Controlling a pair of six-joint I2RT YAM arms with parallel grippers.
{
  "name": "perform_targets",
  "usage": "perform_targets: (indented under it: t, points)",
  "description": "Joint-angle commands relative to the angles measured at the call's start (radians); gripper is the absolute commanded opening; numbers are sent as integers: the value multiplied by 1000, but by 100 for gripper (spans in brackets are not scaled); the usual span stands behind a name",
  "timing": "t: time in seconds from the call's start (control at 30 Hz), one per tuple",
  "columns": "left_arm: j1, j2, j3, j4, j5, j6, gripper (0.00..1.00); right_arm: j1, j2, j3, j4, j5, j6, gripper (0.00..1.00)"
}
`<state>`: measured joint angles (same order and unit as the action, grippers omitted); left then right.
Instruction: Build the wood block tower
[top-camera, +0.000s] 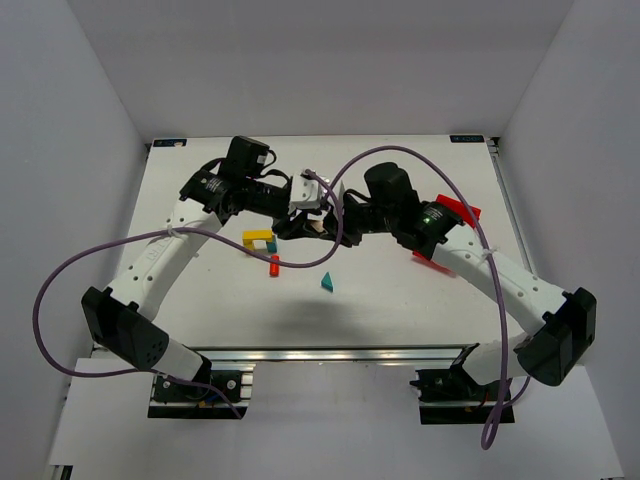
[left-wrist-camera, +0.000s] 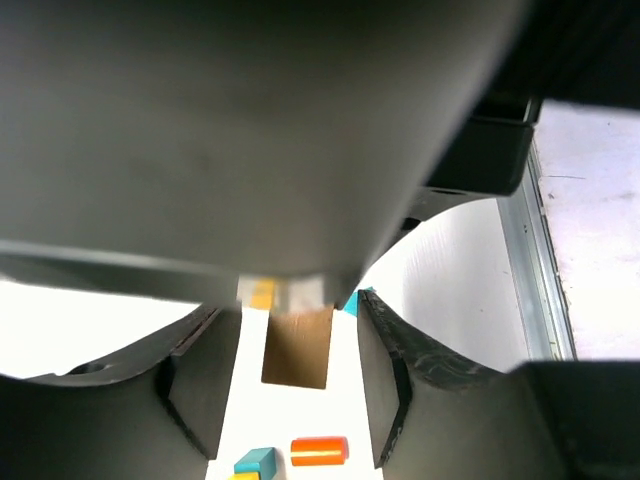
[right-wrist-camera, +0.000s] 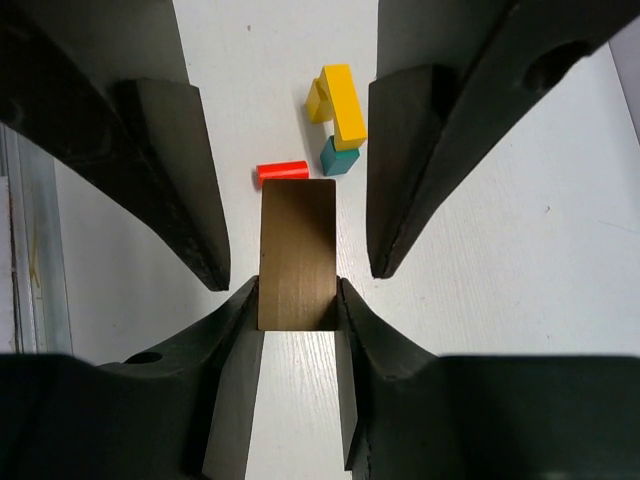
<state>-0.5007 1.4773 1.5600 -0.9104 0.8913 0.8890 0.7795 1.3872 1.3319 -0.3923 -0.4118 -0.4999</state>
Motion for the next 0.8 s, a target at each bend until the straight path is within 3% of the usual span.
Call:
perform_targets:
  t: [0.0, 0.47, 0.77]
  points:
    - [7, -18, -32, -41, -71, 31, 60, -5, -105, 12, 152, -33, 24, 17]
    - [7, -34, -52, -19, -74, 27, 58, -5, -194, -82, 227, -79, 27, 18]
    - [7, -60, -52, -28, -34, 36, 59, -2, -140, -25, 162, -90, 11, 18]
